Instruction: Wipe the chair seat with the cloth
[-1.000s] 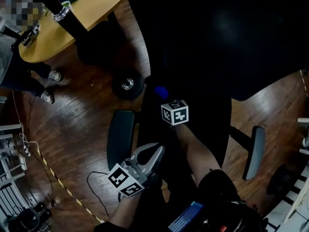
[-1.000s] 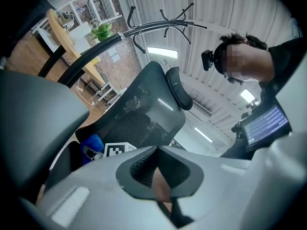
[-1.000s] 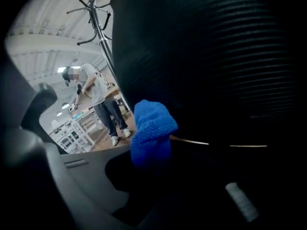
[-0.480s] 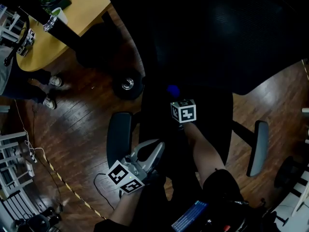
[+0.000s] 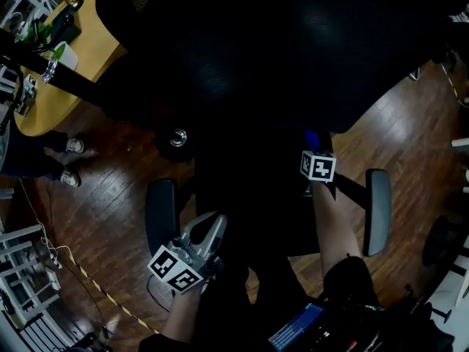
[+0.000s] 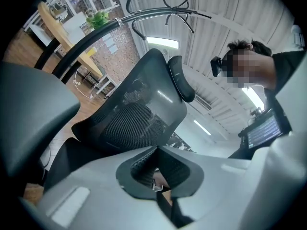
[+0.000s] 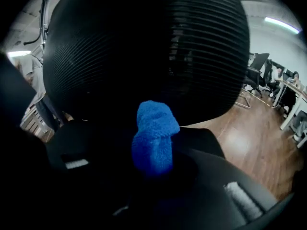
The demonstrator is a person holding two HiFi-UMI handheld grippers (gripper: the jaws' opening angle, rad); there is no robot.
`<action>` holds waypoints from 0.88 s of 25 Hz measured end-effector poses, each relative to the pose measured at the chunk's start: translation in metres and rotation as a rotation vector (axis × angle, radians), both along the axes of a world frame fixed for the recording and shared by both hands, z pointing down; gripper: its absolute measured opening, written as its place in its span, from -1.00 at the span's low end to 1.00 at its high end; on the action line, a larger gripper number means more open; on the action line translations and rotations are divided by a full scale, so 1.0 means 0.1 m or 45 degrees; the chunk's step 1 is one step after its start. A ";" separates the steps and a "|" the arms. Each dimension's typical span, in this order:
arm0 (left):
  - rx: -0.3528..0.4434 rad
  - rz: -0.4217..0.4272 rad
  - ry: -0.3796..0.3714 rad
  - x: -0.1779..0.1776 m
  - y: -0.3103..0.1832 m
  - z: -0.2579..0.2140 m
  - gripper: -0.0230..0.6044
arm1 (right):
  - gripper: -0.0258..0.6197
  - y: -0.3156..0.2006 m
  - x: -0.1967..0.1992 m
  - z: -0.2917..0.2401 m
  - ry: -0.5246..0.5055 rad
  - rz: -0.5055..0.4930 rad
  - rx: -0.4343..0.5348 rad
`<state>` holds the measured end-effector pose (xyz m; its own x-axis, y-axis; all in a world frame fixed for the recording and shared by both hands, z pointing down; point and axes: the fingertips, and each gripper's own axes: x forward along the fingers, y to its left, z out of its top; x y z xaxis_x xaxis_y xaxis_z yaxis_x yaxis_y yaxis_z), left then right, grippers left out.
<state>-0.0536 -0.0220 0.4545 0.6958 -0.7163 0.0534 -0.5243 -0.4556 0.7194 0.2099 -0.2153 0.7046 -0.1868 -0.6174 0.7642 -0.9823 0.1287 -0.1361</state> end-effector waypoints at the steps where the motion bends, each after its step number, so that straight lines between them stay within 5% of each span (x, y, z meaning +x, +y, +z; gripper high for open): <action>1: -0.004 0.003 -0.002 0.01 0.01 0.00 -0.95 | -0.80 0.01 0.10 -0.01 0.001 0.019 -0.001; 14: 0.000 0.017 0.018 0.09 0.03 -0.01 -0.95 | -0.80 0.06 0.12 -0.06 -0.007 0.008 -0.016; 17: 0.005 0.007 0.025 0.07 0.05 -0.04 -0.95 | -0.80 0.14 -0.32 -0.12 -0.045 -0.088 -0.003; 22: 0.008 -0.017 0.059 0.02 0.10 -0.08 -0.95 | -0.80 0.31 -1.68 -0.16 -0.186 -0.370 0.016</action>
<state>-0.0514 -0.0122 0.4467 0.6880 -0.7255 0.0168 -0.4963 -0.4535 0.7403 0.0419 -0.1845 0.6889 -0.4635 -0.5315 0.7090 -0.8745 0.4032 -0.2695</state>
